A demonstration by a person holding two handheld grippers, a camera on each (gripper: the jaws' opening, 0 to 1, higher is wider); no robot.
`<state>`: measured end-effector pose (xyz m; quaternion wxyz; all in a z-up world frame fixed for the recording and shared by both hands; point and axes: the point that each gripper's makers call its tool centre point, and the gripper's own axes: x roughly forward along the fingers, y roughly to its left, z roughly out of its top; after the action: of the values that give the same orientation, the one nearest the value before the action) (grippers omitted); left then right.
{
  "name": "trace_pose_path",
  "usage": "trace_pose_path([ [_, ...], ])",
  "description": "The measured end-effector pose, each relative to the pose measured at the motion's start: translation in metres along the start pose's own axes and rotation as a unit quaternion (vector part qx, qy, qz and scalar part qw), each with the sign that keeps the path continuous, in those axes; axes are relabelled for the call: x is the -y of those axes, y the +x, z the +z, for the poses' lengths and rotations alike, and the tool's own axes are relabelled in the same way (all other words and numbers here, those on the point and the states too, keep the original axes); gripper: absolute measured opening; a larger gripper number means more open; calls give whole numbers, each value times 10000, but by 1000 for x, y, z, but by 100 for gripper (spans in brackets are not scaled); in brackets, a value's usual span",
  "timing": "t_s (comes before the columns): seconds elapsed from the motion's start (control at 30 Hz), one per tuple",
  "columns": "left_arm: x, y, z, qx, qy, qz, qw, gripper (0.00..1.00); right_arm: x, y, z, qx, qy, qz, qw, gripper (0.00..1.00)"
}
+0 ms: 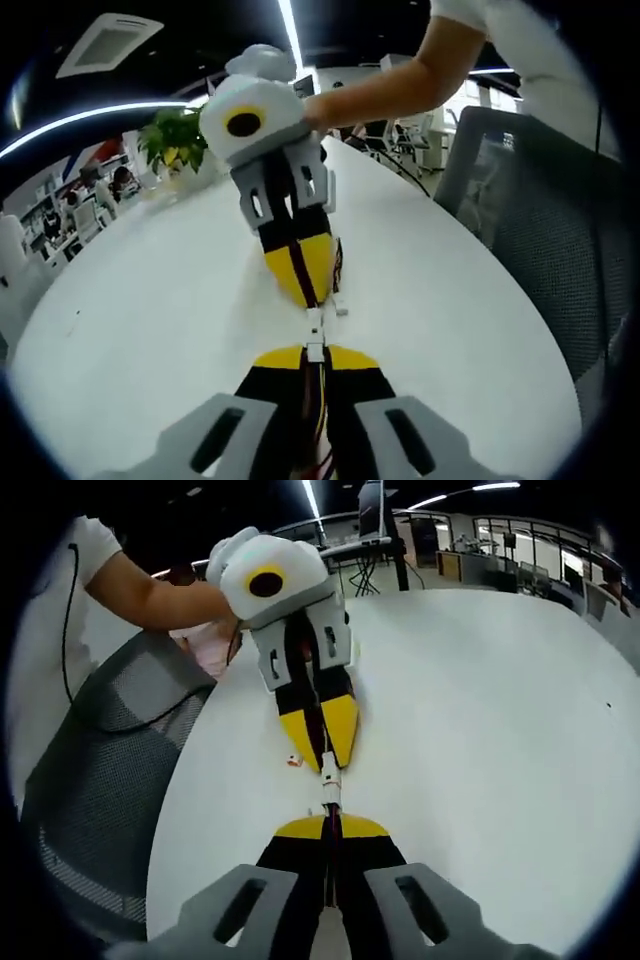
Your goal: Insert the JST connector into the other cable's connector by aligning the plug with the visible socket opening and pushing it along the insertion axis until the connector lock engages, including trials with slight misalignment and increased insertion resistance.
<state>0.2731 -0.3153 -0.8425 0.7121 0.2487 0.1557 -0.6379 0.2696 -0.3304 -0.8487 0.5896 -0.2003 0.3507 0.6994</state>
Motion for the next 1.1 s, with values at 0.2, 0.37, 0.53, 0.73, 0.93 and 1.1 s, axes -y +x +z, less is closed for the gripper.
trace_pose_path([
  [0.2, -3, -1, -2, 28, -60, 82, 9999, 0, 3, 1, -1, -76, -22, 7, 10000, 0],
  [0.37, -3, -1, -3, 30, -79, 85, 9999, 0, 2, 1, -1, 37, 63, -3, 10000, 0],
  [0.53, -3, -1, -3, 37, -97, 67, 9999, 0, -4, 1, -2, 198, -240, -75, 9995, 1],
  [0.73, -3, -1, -2, 50, -167, 74, 9998, 0, -6, -2, -1, 496, -535, -338, 9968, 18],
  [0.93, -3, -2, -2, 68, -258, 86, 9996, 0, 1, -2, -2, 686, -725, -676, 9927, 11],
  [1.1, -4, -2, -2, 84, -391, 86, 9992, 0, 2, 4, 6, 889, -812, -791, 9896, 7],
])
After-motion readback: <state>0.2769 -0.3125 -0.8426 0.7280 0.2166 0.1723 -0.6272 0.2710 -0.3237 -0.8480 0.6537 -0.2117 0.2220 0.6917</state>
